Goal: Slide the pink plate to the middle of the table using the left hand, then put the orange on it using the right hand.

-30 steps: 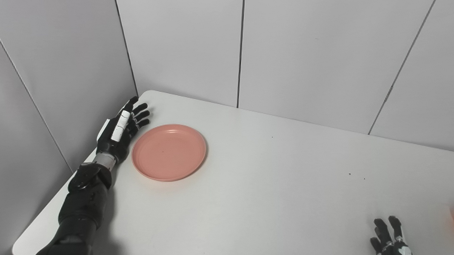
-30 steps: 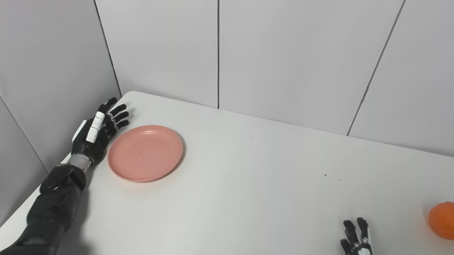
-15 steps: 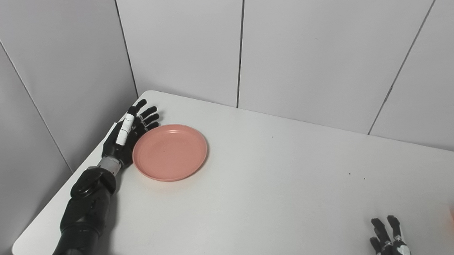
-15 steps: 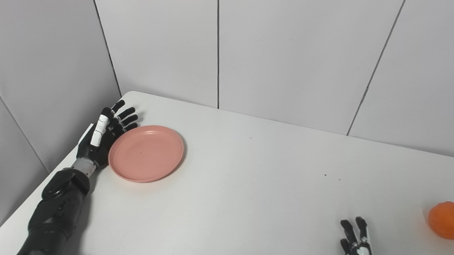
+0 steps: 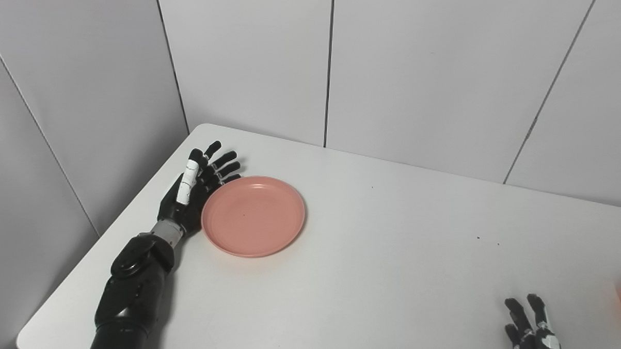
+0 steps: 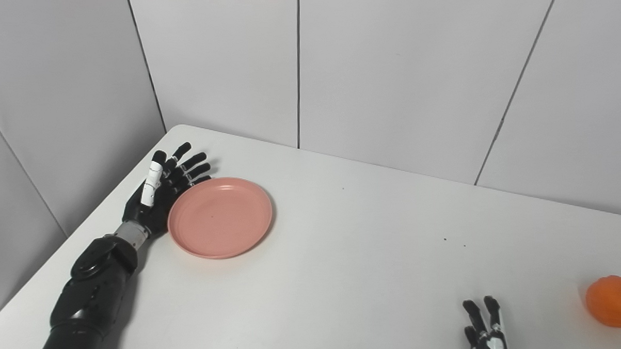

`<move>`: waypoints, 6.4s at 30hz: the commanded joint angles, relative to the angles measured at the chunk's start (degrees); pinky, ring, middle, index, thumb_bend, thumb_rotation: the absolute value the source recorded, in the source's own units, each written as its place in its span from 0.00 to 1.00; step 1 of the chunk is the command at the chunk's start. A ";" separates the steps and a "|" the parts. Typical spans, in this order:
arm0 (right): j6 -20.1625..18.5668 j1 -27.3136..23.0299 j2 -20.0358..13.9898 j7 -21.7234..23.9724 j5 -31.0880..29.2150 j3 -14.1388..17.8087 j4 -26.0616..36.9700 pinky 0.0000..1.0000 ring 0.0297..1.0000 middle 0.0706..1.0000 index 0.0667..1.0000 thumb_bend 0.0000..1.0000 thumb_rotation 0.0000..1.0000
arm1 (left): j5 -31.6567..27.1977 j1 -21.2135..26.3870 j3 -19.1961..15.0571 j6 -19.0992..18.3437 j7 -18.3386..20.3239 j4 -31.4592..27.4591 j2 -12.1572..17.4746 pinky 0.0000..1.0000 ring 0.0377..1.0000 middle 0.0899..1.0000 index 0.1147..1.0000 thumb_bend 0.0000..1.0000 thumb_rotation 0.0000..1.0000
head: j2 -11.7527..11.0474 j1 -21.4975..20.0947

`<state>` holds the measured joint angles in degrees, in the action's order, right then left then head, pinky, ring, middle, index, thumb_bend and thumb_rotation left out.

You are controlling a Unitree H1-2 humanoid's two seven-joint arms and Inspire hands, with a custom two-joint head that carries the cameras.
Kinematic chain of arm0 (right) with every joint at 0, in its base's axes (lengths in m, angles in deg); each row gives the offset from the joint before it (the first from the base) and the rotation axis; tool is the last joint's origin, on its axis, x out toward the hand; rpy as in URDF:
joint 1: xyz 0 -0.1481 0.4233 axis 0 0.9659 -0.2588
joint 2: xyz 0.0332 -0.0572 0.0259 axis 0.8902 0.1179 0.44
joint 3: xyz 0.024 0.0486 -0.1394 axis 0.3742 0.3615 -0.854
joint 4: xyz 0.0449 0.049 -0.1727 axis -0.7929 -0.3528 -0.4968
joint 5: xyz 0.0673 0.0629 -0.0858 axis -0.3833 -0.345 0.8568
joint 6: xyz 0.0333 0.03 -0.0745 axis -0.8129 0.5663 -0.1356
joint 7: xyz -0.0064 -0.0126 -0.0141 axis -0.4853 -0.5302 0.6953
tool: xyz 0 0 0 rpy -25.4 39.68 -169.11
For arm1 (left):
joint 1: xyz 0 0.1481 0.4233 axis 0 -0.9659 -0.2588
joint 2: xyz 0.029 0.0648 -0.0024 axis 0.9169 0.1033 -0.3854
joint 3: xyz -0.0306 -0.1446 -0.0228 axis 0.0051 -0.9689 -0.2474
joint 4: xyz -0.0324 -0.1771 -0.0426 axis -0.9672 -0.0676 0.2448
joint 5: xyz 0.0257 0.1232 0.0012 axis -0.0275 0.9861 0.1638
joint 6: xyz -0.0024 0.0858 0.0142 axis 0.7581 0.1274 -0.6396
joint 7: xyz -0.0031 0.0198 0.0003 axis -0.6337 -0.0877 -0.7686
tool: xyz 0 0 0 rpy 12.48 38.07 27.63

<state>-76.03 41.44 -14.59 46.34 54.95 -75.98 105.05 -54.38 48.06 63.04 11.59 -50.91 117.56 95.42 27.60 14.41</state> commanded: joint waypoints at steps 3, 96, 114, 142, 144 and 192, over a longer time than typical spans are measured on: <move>-1.48 8.15 -3.05 1.72 -0.50 -1.73 0.79 1.00 1.00 0.91 0.98 0.77 1.00 | -0.79 -0.65 0.79 -3.21 -0.98 -1.50 -2.11 0.83 0.85 0.83 0.91 0.88 0.78 | 0.41 -0.23; -2.10 7.70 2.78 -9.21 9.34 -13.58 2.72 0.94 0.89 0.83 0.88 0.79 1.00 | 3.58 -8.48 11.81 -13.71 -14.30 -18.69 -19.75 0.88 0.90 0.92 1.00 0.83 0.71 | 8.99 -27.34; 14.80 6.81 7.26 -22.74 13.55 -14.97 -5.01 0.92 0.93 0.93 0.96 0.74 1.00 | 0.70 -9.86 11.80 -15.95 -14.51 -21.73 -22.20 0.92 0.93 0.94 1.00 0.80 0.71 | 6.22 -36.00; 15.52 5.03 8.58 -27.23 20.27 -17.56 -8.97 0.93 0.93 0.96 0.94 0.67 1.00 | -0.78 -9.19 12.97 -16.99 -13.84 -21.90 -23.98 0.96 0.95 0.95 1.00 0.73 0.65 | 5.63 -42.95; 15.32 5.02 8.56 -27.21 20.35 -17.63 -8.94 0.93 0.94 0.96 0.95 0.67 1.00 | -0.78 -9.26 12.99 -17.04 -13.98 -21.97 -24.22 0.96 0.95 0.94 1.00 0.71 0.65 | 5.63 -42.95; -11.43 -19.07 -12.45 -6.26 49.52 -3.16 15.50 0.75 0.81 0.83 0.81 0.82 1.00 | -1.35 -7.74 11.52 -12.88 -11.22 -17.00 -24.20 0.93 0.93 0.92 1.00 0.77 0.71 | 5.13 -44.22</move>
<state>-86.00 23.93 -26.05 38.81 102.61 -79.70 119.38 -56.24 41.16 74.49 0.95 -61.40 98.60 70.96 32.70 -29.88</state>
